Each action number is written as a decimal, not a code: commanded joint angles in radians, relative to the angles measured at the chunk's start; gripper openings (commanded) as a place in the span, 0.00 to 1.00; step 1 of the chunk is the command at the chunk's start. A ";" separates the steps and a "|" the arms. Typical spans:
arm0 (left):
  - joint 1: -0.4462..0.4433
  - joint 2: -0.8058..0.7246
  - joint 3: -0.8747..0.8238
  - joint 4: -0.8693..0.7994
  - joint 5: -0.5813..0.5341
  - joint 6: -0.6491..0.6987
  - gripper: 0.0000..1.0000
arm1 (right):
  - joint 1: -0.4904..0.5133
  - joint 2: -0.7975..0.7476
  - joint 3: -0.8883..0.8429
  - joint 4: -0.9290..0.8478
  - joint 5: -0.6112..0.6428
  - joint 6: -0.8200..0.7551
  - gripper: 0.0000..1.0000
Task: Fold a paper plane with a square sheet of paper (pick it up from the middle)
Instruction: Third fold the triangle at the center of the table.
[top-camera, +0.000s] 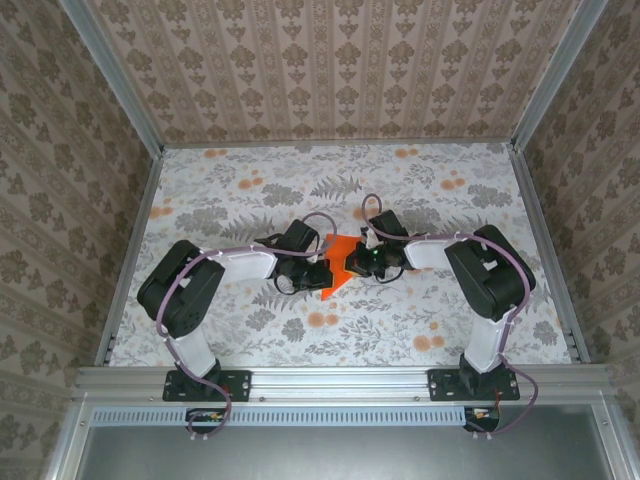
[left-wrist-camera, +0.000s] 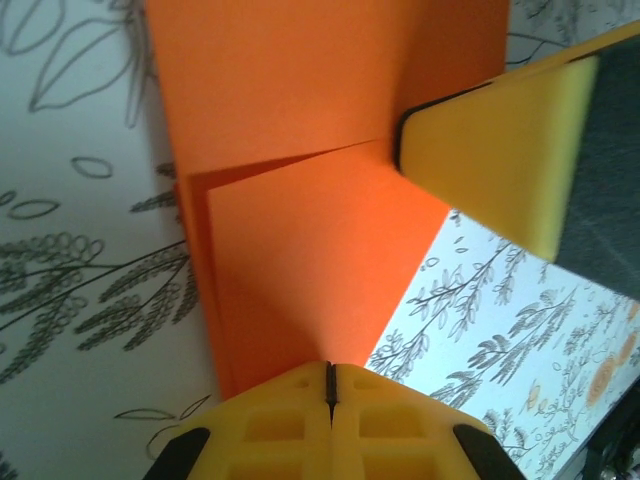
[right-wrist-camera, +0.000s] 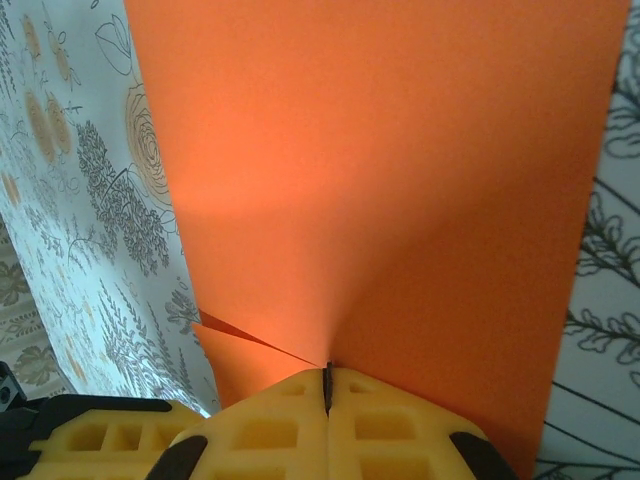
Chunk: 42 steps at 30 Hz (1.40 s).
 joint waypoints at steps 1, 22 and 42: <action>-0.008 -0.029 0.025 0.046 0.035 -0.015 0.04 | 0.000 0.035 0.006 -0.038 0.017 0.006 0.00; -0.012 -0.034 -0.097 -0.073 0.050 0.030 0.04 | -0.017 0.074 -0.003 -0.129 0.089 -0.001 0.00; -0.042 -0.174 0.018 -0.027 -0.043 0.021 0.10 | -0.027 -0.185 0.018 -0.111 0.068 -0.012 0.14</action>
